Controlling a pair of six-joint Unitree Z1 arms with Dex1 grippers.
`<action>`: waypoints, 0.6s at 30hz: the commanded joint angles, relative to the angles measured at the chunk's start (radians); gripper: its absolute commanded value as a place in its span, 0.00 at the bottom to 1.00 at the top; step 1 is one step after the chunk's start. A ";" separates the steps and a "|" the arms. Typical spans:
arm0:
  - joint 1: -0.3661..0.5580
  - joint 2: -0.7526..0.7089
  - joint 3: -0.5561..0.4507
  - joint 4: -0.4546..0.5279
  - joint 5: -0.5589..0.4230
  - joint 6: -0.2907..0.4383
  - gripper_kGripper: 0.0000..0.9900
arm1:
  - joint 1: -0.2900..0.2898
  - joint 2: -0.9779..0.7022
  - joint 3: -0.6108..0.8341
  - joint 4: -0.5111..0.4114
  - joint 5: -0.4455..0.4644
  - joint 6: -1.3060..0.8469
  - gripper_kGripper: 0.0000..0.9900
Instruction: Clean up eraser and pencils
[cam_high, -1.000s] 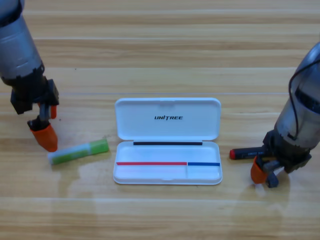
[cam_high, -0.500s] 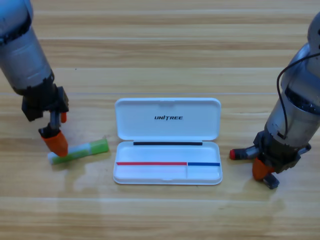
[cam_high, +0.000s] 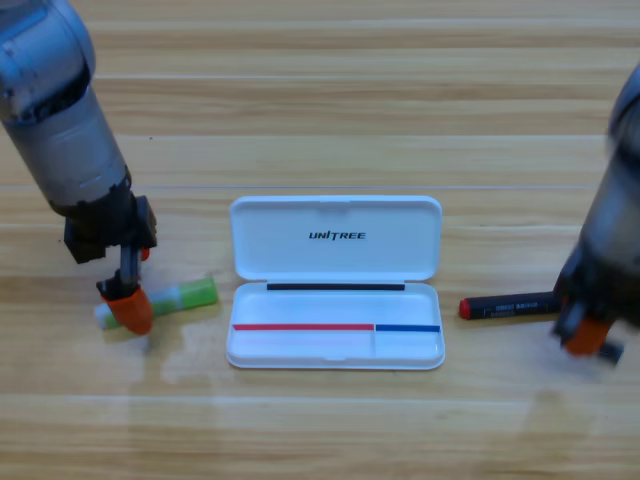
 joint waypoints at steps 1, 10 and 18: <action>-0.025 0.051 0.042 -0.054 0.029 -0.014 0.97 | -0.031 -0.090 -0.088 0.101 0.076 -0.238 0.15; -0.028 0.083 0.096 -0.143 0.056 -0.022 0.97 | 0.043 0.120 -0.295 0.163 0.128 -0.508 0.15; -0.032 0.113 0.122 -0.193 0.066 -0.023 0.95 | 0.087 0.237 -0.426 0.175 0.148 -0.519 0.15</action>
